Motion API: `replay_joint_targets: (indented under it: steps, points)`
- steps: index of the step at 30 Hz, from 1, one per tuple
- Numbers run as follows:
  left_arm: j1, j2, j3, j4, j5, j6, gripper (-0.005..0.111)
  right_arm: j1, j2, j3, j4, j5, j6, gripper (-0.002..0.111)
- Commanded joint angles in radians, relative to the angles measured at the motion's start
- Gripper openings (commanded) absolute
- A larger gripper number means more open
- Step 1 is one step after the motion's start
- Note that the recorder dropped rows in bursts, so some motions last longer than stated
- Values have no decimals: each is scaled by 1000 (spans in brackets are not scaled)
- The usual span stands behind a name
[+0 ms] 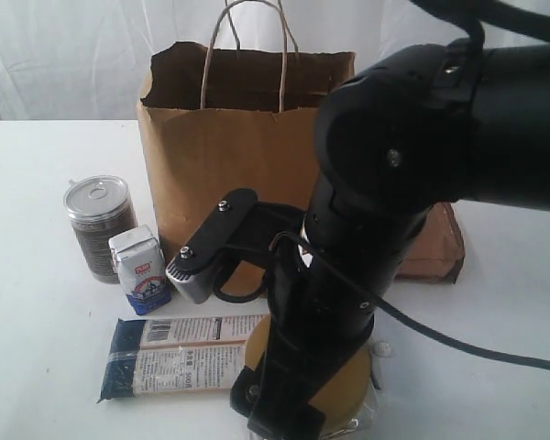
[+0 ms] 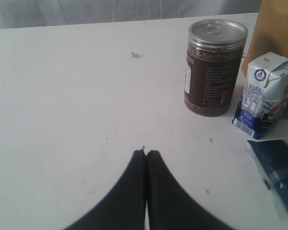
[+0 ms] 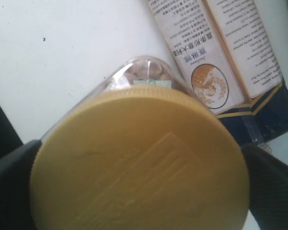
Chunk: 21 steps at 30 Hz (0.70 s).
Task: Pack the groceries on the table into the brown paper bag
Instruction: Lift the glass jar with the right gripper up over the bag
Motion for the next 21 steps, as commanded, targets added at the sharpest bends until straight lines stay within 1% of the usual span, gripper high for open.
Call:
replay_joint_targets:
  steps: [1, 2, 3, 4, 5, 6, 7, 8, 9, 13, 21]
  points:
    - [-4, -3, 4, -9, 0, 0, 0, -5, 13, 0, 5, 5, -6, 95]
    - [-4, -3, 4, -9, 0, 0, 0, -5, 13, 0, 5, 5, 15, 80]
    - [-4, -3, 4, -9, 0, 0, 0, -5, 13, 0, 5, 5, 27, 73]
    - [-4, -3, 4, -9, 0, 0, 0, -5, 13, 0, 5, 3, 43, 52]
    - [-4, -3, 4, -9, 0, 0, 0, -5, 13, 0, 5, 1, 45, 41]
    - [-4, -3, 4, -9, 0, 0, 0, -5, 13, 0, 5, 1, 45, 23]
    - [-4, -3, 4, -9, 0, 0, 0, -5, 9, 0, 5, 1, 48, 10]
    - [-4, -3, 4, -9, 0, 0, 0, -5, 1, 0, 5, 1, 48, 5]
    - [-4, -3, 4, -9, 0, 0, 0, -5, -14, -7, 2, 1, 52, 0]
    - [-4, -3, 4, -9, 0, 0, 0, -5, -80, -45, -14, 5, 88, 0]
    - [-4, -3, 4, -9, 0, 0, 0, -5, -185, -58, -35, 90, 124, 0]
